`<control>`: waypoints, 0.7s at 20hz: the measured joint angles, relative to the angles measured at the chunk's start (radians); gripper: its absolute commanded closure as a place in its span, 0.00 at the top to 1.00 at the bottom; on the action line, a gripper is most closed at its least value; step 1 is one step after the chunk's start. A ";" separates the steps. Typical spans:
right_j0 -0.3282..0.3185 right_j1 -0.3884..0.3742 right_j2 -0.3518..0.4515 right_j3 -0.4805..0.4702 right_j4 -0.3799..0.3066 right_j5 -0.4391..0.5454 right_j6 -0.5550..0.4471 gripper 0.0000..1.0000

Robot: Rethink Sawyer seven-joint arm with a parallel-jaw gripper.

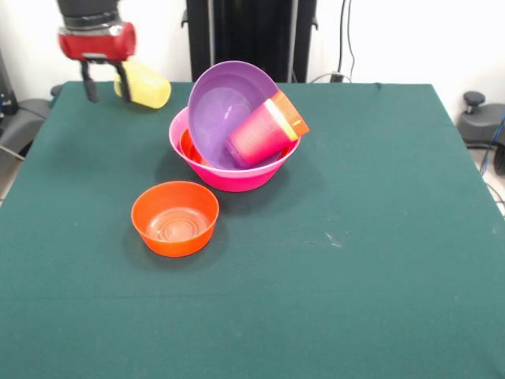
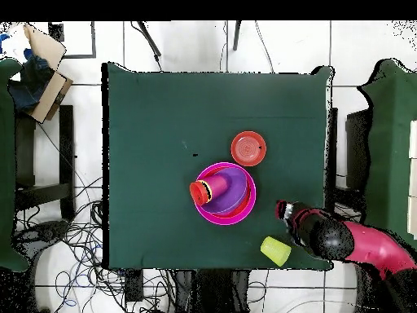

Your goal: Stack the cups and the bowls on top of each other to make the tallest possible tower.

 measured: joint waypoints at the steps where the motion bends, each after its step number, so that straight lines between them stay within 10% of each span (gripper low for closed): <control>1: -0.014 -0.008 0.010 -0.003 0.000 0.009 0.000 1.00; 14: -0.080 0.027 0.085 -0.027 -0.071 0.017 0.000 1.00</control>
